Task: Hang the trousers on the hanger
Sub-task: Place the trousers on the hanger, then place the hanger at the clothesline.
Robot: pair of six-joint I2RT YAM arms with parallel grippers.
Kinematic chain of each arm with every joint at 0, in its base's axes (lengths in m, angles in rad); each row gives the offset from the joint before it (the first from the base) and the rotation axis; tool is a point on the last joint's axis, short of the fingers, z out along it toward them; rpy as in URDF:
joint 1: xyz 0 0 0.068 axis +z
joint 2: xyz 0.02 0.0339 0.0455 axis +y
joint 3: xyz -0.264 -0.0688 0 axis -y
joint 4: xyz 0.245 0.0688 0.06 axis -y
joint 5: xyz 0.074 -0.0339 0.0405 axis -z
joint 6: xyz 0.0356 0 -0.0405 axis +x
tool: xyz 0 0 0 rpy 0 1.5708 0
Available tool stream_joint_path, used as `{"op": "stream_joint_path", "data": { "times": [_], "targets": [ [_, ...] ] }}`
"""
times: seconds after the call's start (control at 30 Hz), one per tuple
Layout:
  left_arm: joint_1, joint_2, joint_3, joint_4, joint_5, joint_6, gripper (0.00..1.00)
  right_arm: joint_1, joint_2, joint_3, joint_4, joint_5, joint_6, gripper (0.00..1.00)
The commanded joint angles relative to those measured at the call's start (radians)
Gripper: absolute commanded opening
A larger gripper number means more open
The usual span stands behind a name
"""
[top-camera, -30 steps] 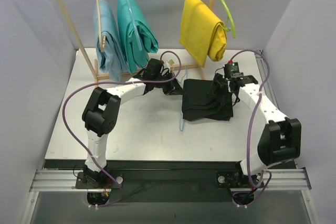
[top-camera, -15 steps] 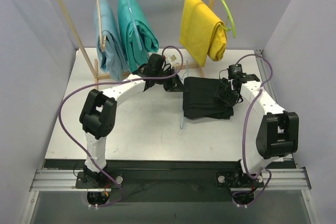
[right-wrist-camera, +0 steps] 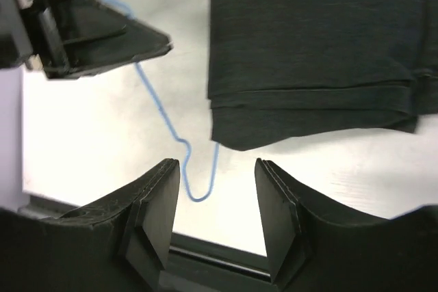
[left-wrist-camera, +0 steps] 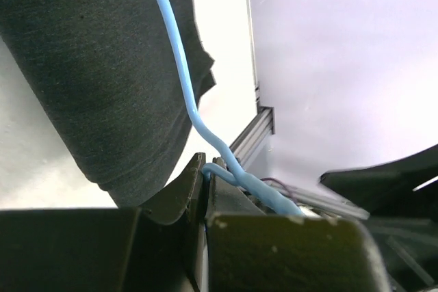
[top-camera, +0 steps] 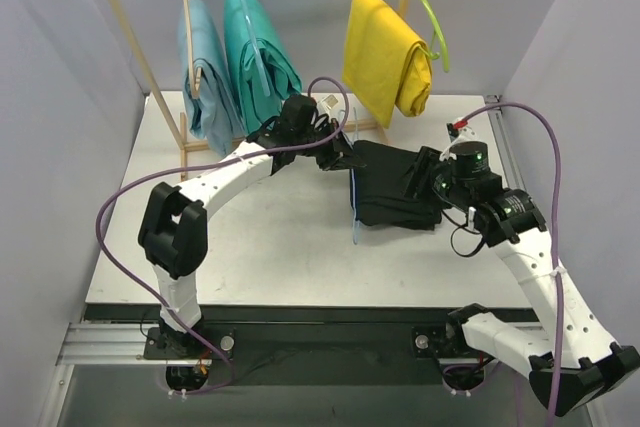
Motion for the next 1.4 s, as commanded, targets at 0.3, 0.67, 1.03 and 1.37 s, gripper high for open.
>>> {"op": "stream_joint_path", "data": {
  "times": [0.3,0.67,1.03,1.37],
  "targets": [
    [-0.059,-0.174,0.113,0.055,-0.150,-0.191,0.00,0.124,0.101,-0.028,0.167,-0.216,-0.077,0.48],
    [-0.097,-0.164,0.183,0.038,-0.167,-0.231,0.00,0.149,0.162,-0.071,0.264,-0.273,-0.094,0.48],
    [-0.085,-0.171,0.165,0.026,-0.133,-0.195,0.05,0.149,0.156,-0.044,0.272,-0.282,-0.088,0.00],
    [0.010,-0.295,0.013,-0.033,-0.111,-0.107,0.65,0.148,0.130,0.051,0.249,-0.232,-0.129,0.00]
  ]
}}
